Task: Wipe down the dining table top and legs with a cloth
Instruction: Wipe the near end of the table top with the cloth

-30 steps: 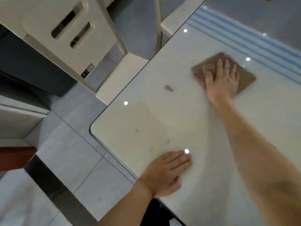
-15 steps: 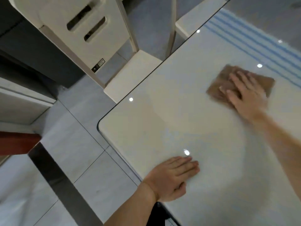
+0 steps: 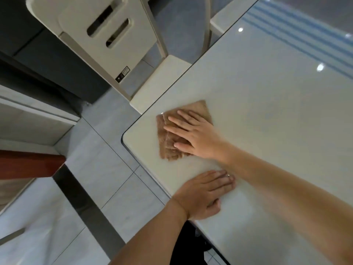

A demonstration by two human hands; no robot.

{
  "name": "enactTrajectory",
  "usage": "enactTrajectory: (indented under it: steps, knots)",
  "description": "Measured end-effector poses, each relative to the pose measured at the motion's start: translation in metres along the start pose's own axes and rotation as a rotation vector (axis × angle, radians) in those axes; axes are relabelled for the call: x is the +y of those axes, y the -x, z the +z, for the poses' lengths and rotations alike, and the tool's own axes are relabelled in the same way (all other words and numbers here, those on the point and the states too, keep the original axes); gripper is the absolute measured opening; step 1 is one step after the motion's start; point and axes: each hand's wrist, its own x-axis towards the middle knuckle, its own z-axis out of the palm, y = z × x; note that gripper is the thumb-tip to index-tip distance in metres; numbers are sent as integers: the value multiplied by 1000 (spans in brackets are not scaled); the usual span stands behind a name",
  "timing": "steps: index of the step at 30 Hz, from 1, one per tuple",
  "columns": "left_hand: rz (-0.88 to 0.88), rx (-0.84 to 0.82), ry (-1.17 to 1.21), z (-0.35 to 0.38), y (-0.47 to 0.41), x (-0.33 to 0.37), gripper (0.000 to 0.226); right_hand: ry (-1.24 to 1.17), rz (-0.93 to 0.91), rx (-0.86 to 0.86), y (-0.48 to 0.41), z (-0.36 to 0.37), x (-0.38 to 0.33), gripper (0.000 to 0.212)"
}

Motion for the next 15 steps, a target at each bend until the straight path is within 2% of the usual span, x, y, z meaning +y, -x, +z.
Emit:
enactTrajectory:
  steps: [2, 3, 7, 9, 12, 15]
  knots:
    - [7, -1, -19, 0, -1, 0, 55, 28, -36, 0, 28, -5, 35, 60]
    - [9, -4, -18, 1, -2, -1, 56, 31, 50, 24, 45, -10, 56, 60]
    - [26, 6, -12, 4, -1, -2, 58, -28, 734, 172, 129, -37, 149, 64]
    - [32, 17, -5, 3, -1, -1, 58, -36, 1006, 191, 171, -49, 175, 65]
    - [39, 36, -25, 3, -3, -2, 59, -44, 1176, 177, 200, -48, 154, 67]
    - [39, 56, -7, 2, -3, -1, 55, -82, 1138, 168, 212, -34, 67, 66]
